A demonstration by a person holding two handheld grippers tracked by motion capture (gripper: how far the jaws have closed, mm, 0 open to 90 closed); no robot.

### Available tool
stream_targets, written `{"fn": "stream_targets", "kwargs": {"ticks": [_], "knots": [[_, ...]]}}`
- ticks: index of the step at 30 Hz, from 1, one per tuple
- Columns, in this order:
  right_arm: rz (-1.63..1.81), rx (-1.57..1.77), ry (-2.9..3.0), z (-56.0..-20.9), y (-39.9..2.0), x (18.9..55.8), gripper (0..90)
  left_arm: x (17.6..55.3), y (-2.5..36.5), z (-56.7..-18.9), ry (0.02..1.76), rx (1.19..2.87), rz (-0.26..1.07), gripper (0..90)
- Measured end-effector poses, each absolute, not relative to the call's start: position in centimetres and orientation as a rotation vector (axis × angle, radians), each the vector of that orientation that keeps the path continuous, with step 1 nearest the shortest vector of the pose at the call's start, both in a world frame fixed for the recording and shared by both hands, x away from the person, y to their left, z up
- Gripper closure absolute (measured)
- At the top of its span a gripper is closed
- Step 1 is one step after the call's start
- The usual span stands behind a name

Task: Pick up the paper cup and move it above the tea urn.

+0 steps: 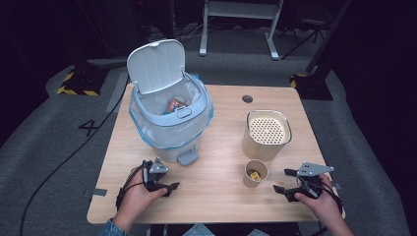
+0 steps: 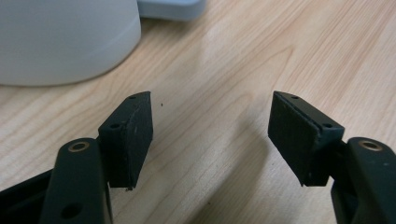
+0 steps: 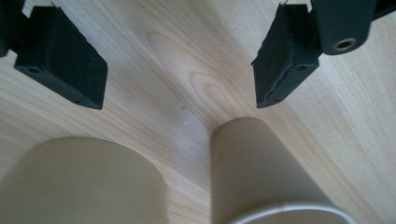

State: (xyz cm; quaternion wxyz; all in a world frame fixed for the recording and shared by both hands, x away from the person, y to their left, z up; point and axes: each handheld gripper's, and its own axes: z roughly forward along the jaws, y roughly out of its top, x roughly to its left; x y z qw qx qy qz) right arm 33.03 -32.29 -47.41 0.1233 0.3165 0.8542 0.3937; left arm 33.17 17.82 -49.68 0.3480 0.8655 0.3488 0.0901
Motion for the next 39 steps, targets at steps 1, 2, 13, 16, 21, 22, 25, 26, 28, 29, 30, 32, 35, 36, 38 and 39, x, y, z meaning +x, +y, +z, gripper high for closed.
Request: {"fn": "stream_targets", "kwargs": {"ticks": [1,2,13,16,21,22,25,26,28,29,30,32,35,36,38,39], "knots": [[1.139,0.911,2.498,-47.3,-32.0,32.9,18.4,33.2,17.8,-49.7,0.905,2.238,0.234,29.9],[1.135,0.894,2.499,-47.1,-31.8,32.8,18.4,33.2,17.8,-49.8,0.904,2.235,0.237,29.7],[1.241,0.826,2.487,-46.9,-29.1,32.6,16.8,33.2,17.5,-50.4,0.834,2.239,0.305,21.9],[1.254,0.821,2.486,-47.0,-28.3,32.8,16.8,33.2,17.5,-50.4,0.834,2.238,0.306,21.8],[1.259,0.814,2.487,-47.5,-27.1,33.2,16.5,33.2,17.5,-50.4,0.836,2.238,0.306,21.7],[1.284,0.82,2.473,-47.8,-26.6,33.5,16.3,33.2,17.5,-50.4,0.836,2.238,0.306,21.6],[1.312,0.84,2.449,-48.0,-26.1,33.7,16.9,33.2,17.5,-50.4,0.836,2.238,0.306,21.7],[1.342,0.851,2.436,-48.3,-25.8,34.0,17.0,33.2,17.5,-50.4,0.836,2.237,0.306,21.6],[1.346,0.851,2.429,-48.5,-25.6,34.1,17.4,33.2,17.5,-50.4,0.835,2.239,0.306,21.7],[1.34,0.846,2.427,-48.7,-25.4,34.2,18.5,33.2,17.5,-50.4,0.836,2.238,0.306,21.7],[1.336,0.845,2.425,-48.8,-25.2,34.3,19.7,33.2,17.5,-50.4,0.836,2.237,0.305,21.7],[1.327,0.835,2.422,-49.1,-25.0,34.3,23.4,33.2,17.5,-50.4,0.836,2.238,0.305,21.7],[1.341,0.81,2.421,-49.3,-24.9,34.2,27.7,33.2,17.5,-50.4,0.837,2.238,0.306,21.7],[1.345,0.805,2.418,-49.3,-24.9,34.2,28.3,33.2,17.5,-50.4,0.839,2.237,0.306,21.7],[1.348,0.793,2.42,-49.3,-25.0,34.2,29.4,33.2,17.5,-50.4,0.839,2.237,0.308,21.7],[1.35,0.787,2.42,-49.3,-25.0,34.2,29.6,33.2,17.5,-50.4,0.84,2.236,0.308,21.7]]}}
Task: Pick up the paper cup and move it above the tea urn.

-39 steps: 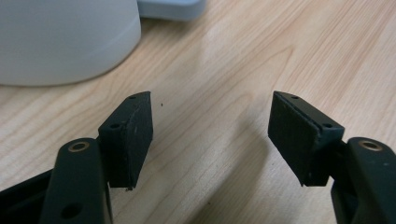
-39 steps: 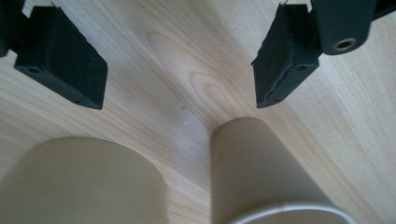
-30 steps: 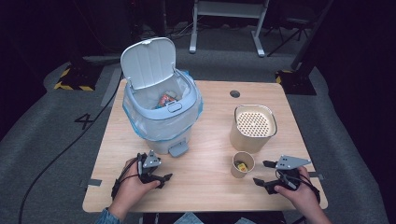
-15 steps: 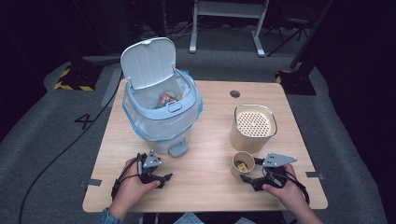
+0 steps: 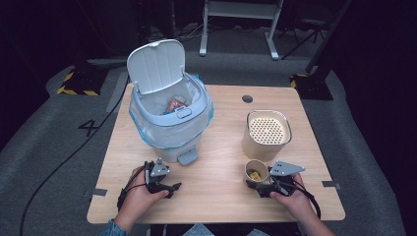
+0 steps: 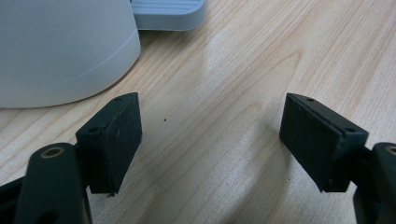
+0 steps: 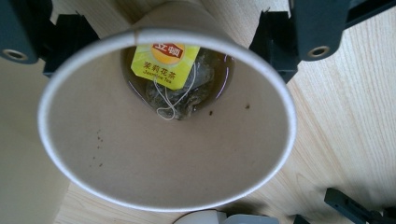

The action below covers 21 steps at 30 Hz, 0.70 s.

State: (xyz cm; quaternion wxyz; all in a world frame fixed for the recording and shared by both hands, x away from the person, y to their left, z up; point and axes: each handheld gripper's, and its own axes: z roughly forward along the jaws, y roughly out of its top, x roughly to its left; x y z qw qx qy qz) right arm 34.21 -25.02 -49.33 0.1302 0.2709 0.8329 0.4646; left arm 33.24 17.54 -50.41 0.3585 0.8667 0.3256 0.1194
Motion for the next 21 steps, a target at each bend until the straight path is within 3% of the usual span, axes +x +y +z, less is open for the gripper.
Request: {"fn": "stream_targets", "kwargs": {"ticks": [21], "knots": [[1.427,0.709,2.379,-44.9,-27.8,33.7,31.5,33.3,17.6,-50.4,0.858,2.23,0.319,22.0]]}}
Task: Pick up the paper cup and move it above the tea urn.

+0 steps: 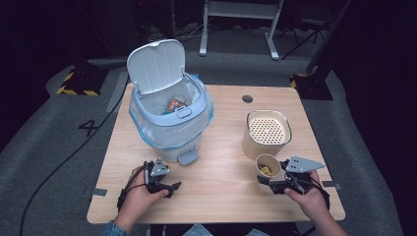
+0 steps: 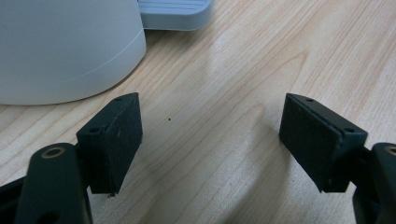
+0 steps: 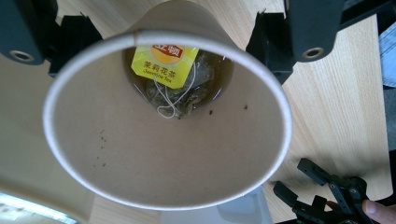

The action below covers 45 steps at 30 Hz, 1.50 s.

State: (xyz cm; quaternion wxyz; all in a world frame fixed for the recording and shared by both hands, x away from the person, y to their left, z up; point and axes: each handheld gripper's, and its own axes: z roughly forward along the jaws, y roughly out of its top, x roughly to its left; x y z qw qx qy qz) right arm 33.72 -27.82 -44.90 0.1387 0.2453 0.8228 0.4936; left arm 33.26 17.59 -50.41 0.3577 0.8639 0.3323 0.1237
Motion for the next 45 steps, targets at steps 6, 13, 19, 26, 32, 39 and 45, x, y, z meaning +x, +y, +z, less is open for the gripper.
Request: {"fn": "stream_targets", "kwargs": {"ticks": [6,13,19,26,32,39,45], "knots": [[1.404,0.697,2.379,-43.2,-28.7,34.1,31.5,33.3,17.6,-50.4,0.859,2.23,0.32,22.0],[1.398,0.708,2.36,-41.4,-29.7,34.6,31.6,33.2,17.6,-50.4,0.861,2.23,0.317,21.9],[1.374,0.729,2.355,-39.9,-30.4,34.9,31.6,33.3,17.6,-50.4,0.861,2.23,0.318,21.9],[1.368,0.734,2.33,-37.8,-31.1,35.6,31.7,33.2,17.6,-50.4,0.862,2.229,0.32,21.9],[1.377,0.73,2.311,-36.1,-31.5,36.7,31.8,33.2,17.6,-50.4,0.864,2.228,0.319,21.9],[1.382,0.742,2.286,-34.6,-31.9,38.8,31.9,33.3,17.6,-50.4,0.863,2.229,0.318,22.0],[1.375,0.75,2.246,-33.8,-32.2,41.2,31.9,33.3,17.6,-50.4,0.866,2.226,0.317,21.9]]}}
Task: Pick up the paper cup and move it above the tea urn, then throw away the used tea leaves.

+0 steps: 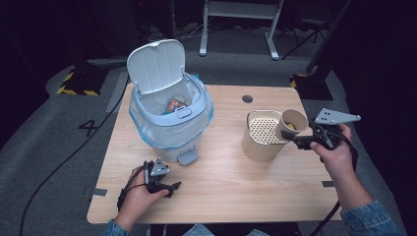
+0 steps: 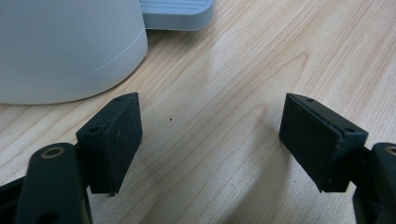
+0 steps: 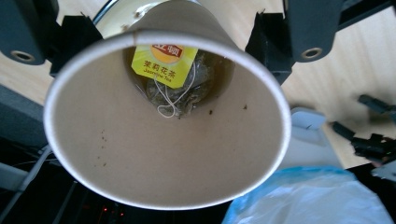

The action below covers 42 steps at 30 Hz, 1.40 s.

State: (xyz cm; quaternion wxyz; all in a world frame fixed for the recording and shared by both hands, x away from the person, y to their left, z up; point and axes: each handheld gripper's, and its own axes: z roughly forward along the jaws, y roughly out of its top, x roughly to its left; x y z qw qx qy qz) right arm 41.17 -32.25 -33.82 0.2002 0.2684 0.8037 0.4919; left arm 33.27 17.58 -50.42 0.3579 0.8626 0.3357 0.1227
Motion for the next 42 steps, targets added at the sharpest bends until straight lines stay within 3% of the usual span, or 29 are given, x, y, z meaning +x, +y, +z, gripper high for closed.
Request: {"fn": "stream_targets", "kwargs": {"ticks": [21,42], "knots": [[1.257,0.785,2.22,-35.0,-30.7,47.0,31.9,33.3,17.6,-50.4,0.867,2.222,0.313,22.0],[1.013,0.604,2.203,-35.1,-30.4,47.0,32.2,33.3,17.6,-50.4,0.865,2.228,0.32,22.0]]}}
